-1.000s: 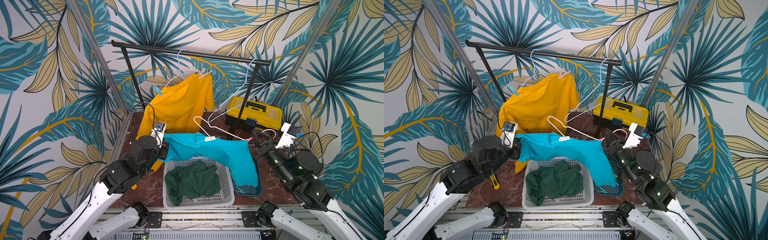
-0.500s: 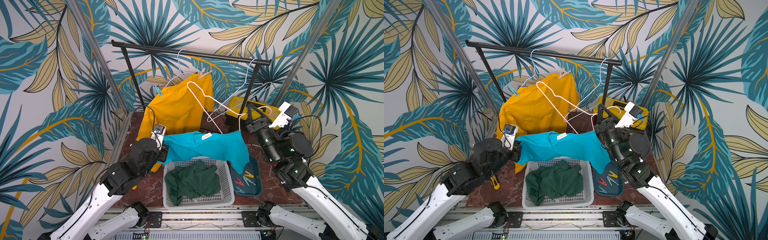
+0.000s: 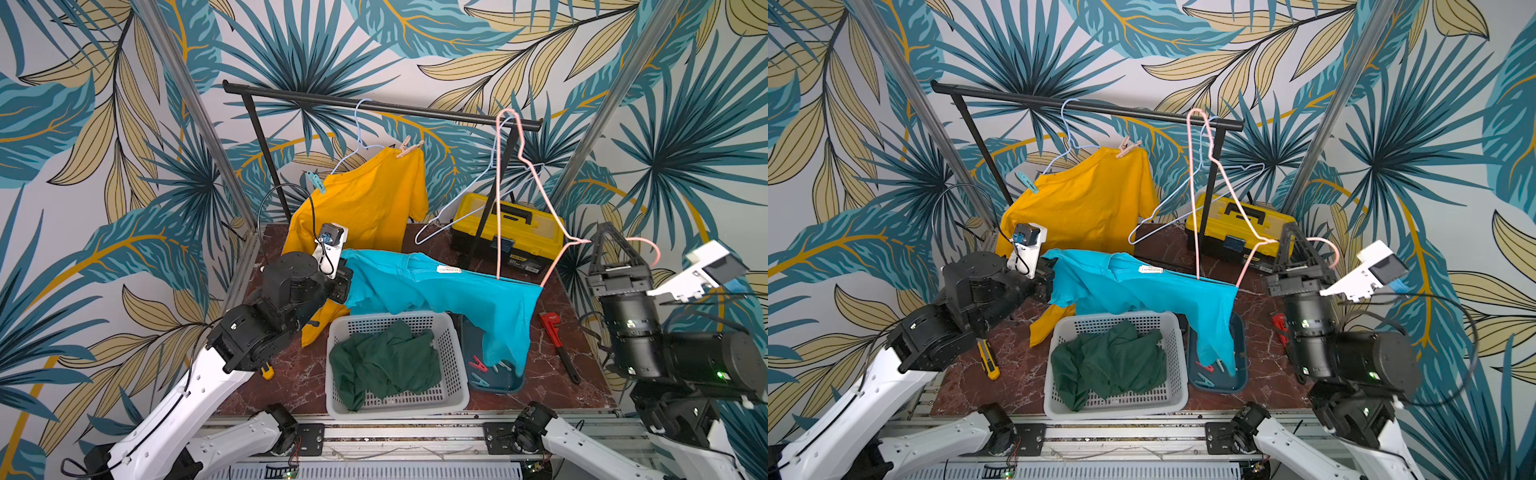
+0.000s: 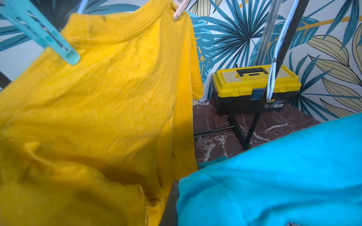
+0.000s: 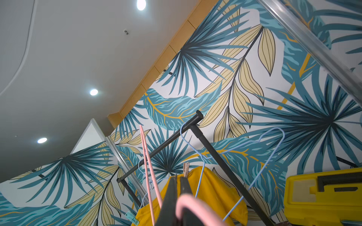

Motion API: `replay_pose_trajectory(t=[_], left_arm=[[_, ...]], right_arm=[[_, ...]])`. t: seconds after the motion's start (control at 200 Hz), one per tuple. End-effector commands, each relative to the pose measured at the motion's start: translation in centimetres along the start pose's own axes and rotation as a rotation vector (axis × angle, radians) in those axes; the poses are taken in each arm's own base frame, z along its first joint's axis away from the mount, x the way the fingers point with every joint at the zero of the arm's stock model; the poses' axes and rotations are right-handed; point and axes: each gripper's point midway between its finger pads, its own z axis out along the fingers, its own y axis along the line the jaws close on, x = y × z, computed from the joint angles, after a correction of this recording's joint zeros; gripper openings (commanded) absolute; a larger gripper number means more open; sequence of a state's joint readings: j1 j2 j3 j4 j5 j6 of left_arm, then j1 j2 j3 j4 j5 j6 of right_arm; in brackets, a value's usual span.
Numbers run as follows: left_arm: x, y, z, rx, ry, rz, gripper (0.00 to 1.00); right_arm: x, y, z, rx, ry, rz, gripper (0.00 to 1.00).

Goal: Remove the clothespins securing t-shirts to the hanger
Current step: Remove the T-shirt from the hanger.

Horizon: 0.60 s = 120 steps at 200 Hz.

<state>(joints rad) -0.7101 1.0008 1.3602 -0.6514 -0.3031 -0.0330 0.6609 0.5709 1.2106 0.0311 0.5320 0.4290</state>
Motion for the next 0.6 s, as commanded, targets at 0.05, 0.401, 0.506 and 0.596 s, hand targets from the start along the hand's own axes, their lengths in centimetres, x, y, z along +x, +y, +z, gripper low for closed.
replay_pose_trajectory(t=[0.05,0.401,0.506,0.596], left_arm=[[1.1,1.6,0.8,-0.088,0.025,-0.021,0.00],[3.0,0.9,1.6,-0.057,0.059,-0.023,0.00],[3.5,1.2,1.7,-0.079,0.071,0.008,0.00],[4.2,1.5,1.7,-0.092,0.081,0.026,0.00]], right_arm=[[-2.6,-2.1,-2.4,0.054,-0.125,-0.017,0.00],[1.0,1.1,2.5,-0.058,-0.127,0.033,0.00],[1.6,2.6,4.6,-0.088,-0.146,0.040,0.00],[1.5,3.6,6.1,-0.100,-0.168,0.033,0.00]])
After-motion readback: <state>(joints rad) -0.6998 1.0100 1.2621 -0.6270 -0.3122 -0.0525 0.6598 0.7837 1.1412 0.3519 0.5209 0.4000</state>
